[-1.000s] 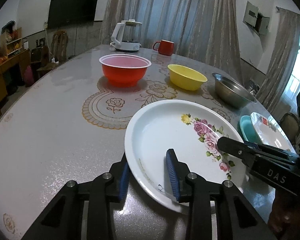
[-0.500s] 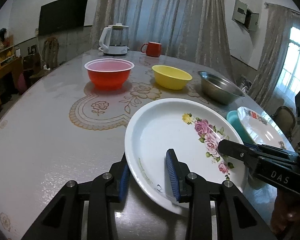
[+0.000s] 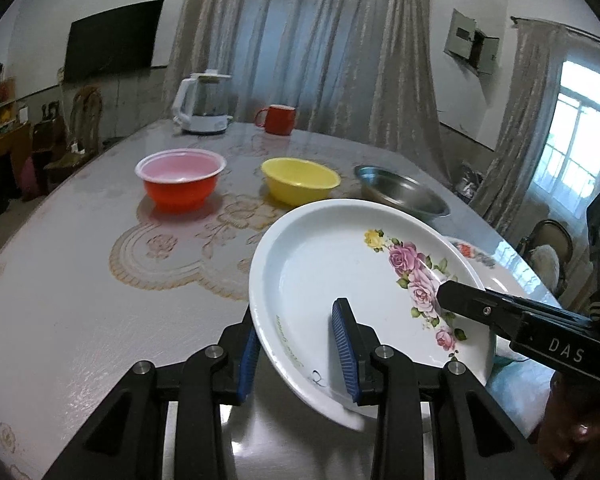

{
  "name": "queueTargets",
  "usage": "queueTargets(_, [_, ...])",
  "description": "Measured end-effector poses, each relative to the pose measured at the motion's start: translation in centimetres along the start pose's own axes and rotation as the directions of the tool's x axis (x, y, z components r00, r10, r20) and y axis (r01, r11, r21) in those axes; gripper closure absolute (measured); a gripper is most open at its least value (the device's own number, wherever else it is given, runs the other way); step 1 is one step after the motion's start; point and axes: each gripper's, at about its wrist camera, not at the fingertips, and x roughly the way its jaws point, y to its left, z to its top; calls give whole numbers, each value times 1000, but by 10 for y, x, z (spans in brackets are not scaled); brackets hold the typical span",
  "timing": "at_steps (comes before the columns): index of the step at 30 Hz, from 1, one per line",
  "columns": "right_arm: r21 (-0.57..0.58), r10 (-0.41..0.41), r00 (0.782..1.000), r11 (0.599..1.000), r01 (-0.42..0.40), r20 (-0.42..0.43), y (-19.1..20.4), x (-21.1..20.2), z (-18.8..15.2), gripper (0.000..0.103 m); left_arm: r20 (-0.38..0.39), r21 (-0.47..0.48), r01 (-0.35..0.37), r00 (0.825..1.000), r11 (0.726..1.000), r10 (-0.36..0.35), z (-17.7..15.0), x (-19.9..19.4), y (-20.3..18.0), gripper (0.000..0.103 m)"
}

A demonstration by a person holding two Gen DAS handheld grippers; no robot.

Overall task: Organize plates and bowls
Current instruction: 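Carry the rose-pattern plate with both grippers toward the plate on the teal tray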

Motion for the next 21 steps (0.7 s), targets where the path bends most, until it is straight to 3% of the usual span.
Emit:
queueTargets(11, [89, -77, 996, 993, 73, 51, -46, -43, -2, 84, -12, 119, 85, 996, 989, -84, 15, 12, -66, 68])
queueTargets(21, [189, -153, 988, 971, 144, 36, -94, -62, -15, 84, -93, 188, 158, 985, 969, -143, 11, 41, -115, 68])
